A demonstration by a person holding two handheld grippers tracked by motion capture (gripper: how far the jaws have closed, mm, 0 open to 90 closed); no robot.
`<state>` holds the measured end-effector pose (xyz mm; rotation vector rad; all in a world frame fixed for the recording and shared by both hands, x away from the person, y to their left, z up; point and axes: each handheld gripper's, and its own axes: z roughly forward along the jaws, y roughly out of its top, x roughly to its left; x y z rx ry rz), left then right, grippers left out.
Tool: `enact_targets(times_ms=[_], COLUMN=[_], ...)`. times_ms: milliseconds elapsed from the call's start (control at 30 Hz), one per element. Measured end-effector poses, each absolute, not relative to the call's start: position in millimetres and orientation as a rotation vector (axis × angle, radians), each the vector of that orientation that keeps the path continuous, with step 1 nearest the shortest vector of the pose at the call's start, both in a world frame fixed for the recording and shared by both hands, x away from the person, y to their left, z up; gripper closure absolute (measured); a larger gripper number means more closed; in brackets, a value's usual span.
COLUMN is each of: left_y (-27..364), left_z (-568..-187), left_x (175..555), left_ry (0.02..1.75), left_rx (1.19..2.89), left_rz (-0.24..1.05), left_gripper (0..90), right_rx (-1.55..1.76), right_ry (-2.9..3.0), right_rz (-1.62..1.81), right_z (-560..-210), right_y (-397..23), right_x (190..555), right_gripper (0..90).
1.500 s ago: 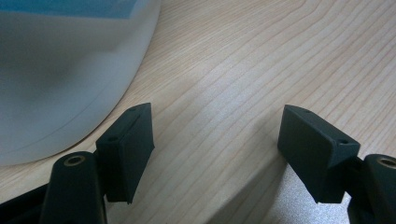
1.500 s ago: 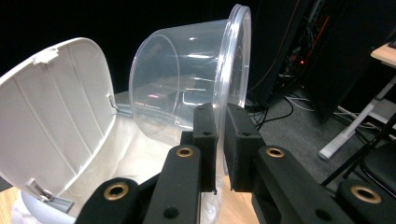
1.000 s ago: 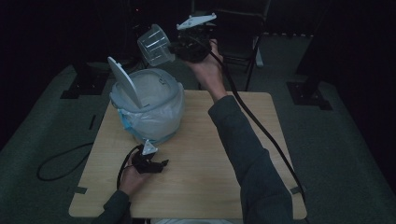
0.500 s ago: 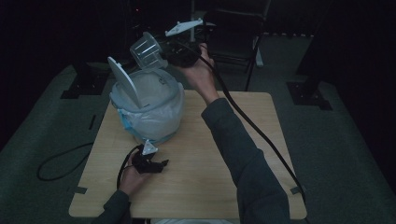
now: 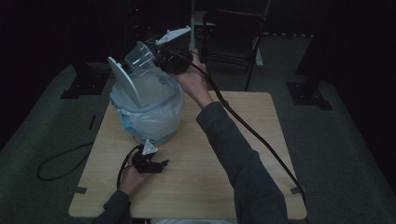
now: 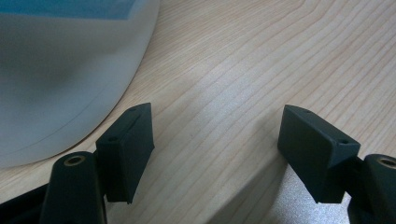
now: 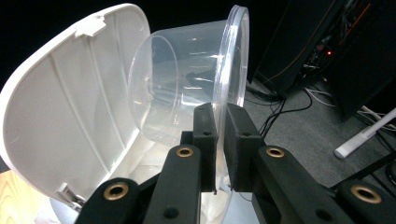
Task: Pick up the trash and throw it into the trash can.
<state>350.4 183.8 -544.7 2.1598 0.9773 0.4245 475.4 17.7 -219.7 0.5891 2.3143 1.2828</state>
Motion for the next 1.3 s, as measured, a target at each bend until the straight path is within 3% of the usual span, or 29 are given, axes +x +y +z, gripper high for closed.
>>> enact_targets(times_ms=[700, 767, 1300], left_y=[183.6, 183.6, 183.5], left_z=[-544.7, -544.8, -544.8], left_x=[350.5, 350.5, 350.7], left_ry=[0.976, 0.977, 0.976], left_rx=[2.161, 2.160, 2.161], left_rz=[0.425, 0.425, 0.424], left_gripper=[27.7, 27.7, 27.7], right_rx=[0.593, 0.605, 0.610], right_ry=[2.362, 2.366, 2.329], right_rz=[1.265, 1.295, 1.296], right_z=[-231.3, -231.6, -223.9], right_y=[29.0, 28.8, 22.2], right_x=[474.3, 475.7, 472.3], right_gripper=[82.6, 66.4, 53.1])
